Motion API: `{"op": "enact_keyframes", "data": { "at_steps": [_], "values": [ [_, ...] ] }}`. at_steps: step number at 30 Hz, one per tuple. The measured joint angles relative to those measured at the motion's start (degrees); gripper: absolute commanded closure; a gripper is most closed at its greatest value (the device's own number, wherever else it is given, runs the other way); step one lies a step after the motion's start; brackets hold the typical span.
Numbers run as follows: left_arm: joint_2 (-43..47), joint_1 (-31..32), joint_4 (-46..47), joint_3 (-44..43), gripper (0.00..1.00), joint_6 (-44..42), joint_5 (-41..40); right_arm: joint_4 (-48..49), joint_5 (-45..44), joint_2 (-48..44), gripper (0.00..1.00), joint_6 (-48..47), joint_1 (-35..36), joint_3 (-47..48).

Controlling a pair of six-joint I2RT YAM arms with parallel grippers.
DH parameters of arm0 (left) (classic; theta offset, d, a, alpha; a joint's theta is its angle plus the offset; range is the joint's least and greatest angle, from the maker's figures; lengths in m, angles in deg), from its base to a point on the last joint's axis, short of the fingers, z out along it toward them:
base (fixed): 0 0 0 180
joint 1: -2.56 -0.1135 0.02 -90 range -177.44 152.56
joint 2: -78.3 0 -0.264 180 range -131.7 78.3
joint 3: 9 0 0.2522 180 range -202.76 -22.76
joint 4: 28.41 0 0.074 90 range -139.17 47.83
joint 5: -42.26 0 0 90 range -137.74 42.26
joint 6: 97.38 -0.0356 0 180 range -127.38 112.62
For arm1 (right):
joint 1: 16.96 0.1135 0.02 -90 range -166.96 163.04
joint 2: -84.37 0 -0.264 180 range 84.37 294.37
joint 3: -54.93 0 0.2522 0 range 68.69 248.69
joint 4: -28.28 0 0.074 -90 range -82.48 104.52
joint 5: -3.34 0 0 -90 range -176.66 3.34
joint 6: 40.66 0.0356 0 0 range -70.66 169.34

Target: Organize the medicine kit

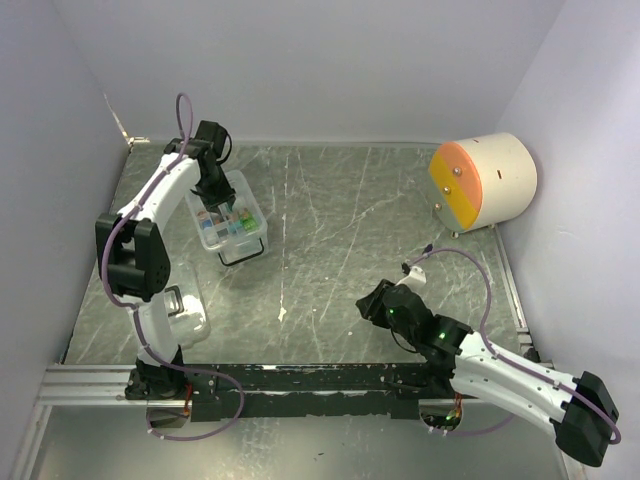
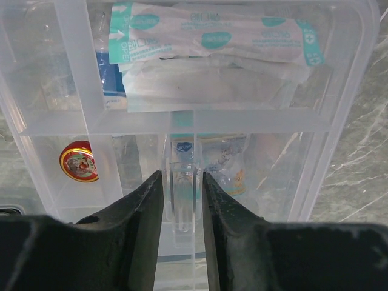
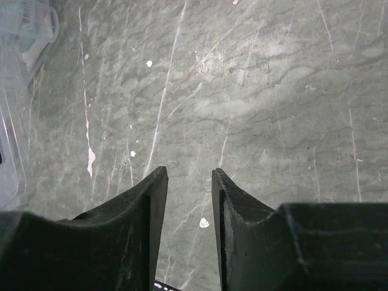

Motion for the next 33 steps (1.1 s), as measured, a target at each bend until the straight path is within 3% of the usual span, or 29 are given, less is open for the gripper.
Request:
{"op": "enact_keyframes", "data": {
  "at_steps": [7,18,26,33],
  "values": [
    [-0.66,0.0,0.59,0.57,0.53,-1.31,0.04,0.92,0.09,0.09,0.64,0.0,0.0,-0.07],
    [-0.87,0.0,0.55,-0.24,0.23,-3.96,0.48,1.33,0.26,1.88,0.63,0.0,-0.09,-0.04],
    [3.08,0.0,0.5,-0.26,0.13,-6.93,0.57,1.62,0.44,3.67,0.63,-0.33,-0.09,0.7],
    [12.37,-0.85,2.08,1.03,0.15,-10.27,-2.01,1.6,0.46,5.75,0.61,-0.9,-0.09,2.29]
  ]
}}
